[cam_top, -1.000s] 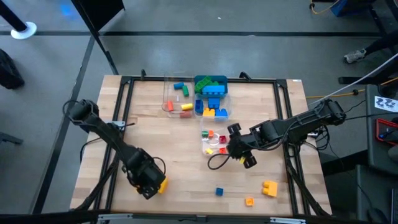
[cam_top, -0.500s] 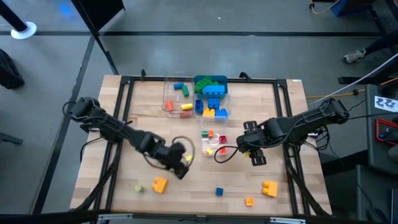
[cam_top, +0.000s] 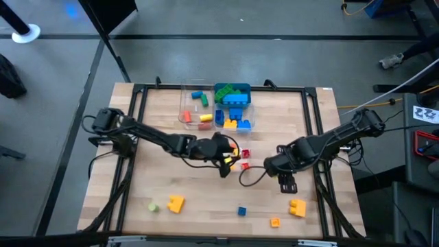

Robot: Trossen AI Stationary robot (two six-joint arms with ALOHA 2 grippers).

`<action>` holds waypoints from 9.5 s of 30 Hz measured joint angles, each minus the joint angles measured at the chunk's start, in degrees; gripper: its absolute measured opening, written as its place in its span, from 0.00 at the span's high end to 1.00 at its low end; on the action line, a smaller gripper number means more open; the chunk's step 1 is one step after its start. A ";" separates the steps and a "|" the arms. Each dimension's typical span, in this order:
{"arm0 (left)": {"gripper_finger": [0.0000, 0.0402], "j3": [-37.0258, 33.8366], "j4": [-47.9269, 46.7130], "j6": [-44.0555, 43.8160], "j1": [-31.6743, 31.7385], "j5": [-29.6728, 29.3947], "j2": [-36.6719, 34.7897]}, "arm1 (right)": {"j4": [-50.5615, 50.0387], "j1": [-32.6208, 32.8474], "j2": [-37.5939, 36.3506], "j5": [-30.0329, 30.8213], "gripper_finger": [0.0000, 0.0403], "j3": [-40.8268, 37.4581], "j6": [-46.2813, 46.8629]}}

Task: Sort blocks by size
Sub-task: Put the yellow 4 stud small game piece into the bottom transparent bin, then put the yellow 2 stud game piece into the top right transparent bin

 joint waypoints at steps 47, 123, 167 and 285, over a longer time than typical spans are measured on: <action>0.46 0.00 -0.45 0.84 -0.83 3.30 5.87 | 30.78 31.60 24.47 17.03 0.45 0.00 26.98; 0.46 7.04 -26.58 -32.43 -31.96 8.84 5.76 | 7.80 -2.69 29.16 39.12 0.55 19.99 -13.80; 0.46 20.13 -73.70 -69.17 -28.96 12.80 13.06 | -4.13 -3.24 29.09 34.05 0.53 19.63 -11.97; 1.00 38.86 -52.09 -8.32 20.44 3.43 15.09 | -8.16 29.06 29.09 15.56 0.53 19.63 11.90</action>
